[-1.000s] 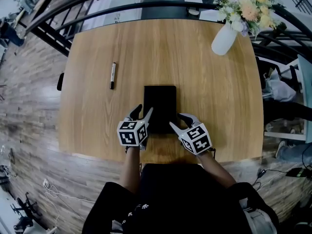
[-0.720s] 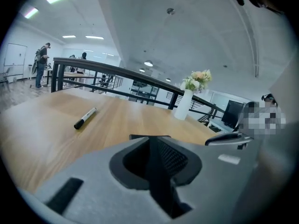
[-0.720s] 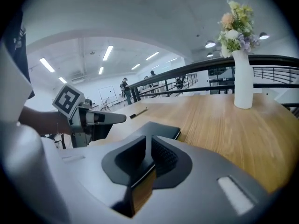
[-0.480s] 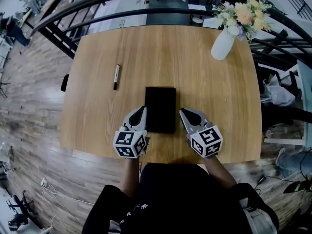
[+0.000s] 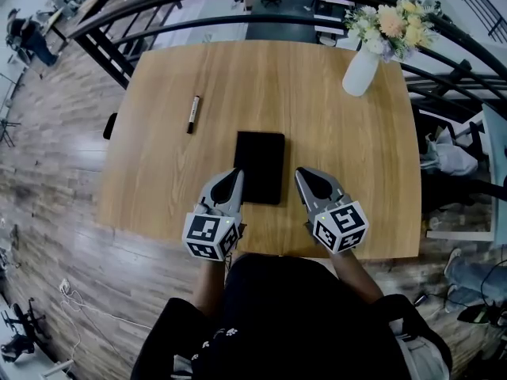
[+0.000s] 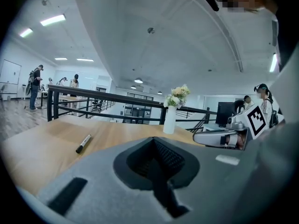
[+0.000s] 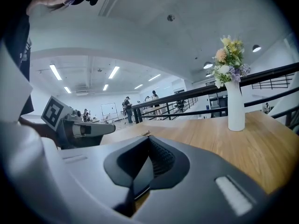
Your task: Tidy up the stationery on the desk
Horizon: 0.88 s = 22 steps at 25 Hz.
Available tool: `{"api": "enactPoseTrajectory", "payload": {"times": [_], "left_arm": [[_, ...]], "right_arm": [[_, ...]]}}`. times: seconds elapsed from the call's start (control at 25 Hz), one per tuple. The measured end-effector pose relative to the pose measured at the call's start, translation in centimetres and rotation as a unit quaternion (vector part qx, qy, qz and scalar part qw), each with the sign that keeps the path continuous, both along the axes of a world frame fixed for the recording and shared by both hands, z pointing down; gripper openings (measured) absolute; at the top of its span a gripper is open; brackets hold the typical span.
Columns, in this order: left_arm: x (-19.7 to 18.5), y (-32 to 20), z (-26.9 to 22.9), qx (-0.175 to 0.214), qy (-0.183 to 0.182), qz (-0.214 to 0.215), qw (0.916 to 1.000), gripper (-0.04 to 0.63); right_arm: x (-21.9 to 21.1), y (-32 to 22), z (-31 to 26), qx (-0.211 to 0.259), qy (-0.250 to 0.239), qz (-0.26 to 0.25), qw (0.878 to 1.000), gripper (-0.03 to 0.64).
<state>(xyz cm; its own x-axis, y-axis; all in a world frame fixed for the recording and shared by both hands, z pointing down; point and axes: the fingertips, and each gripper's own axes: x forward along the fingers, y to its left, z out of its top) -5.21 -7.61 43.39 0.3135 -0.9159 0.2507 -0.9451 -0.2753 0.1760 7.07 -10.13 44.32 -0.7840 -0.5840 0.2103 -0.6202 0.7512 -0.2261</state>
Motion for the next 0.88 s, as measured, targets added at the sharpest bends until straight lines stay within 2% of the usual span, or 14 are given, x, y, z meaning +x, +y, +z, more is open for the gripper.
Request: {"api": "enactPoseTrajectory", "payload": {"times": [0.4, 0.72, 0.88], "left_arm": [[1.3, 2.8, -1.7, 0.013, -0.004, -0.005, 0.9999, -0.006], [3.0, 1.9, -3.1, 0.028, -0.007, 0.037, 0.9989, -0.006], [2.1, 1.2, -3.8, 0.032, 0.003, 0.053, 0.9981, -0.006]], "right_arm": [[2.1, 1.7, -1.7, 0.012, -0.021, 0.011, 1.000, 0.008], [3.6, 1.9, -3.2, 0.006, -0.046, 0.038, 0.998, 0.008], [2.4, 1.6, -3.9, 0.007, -0.057, 0.049, 0.997, 0.008]]}}
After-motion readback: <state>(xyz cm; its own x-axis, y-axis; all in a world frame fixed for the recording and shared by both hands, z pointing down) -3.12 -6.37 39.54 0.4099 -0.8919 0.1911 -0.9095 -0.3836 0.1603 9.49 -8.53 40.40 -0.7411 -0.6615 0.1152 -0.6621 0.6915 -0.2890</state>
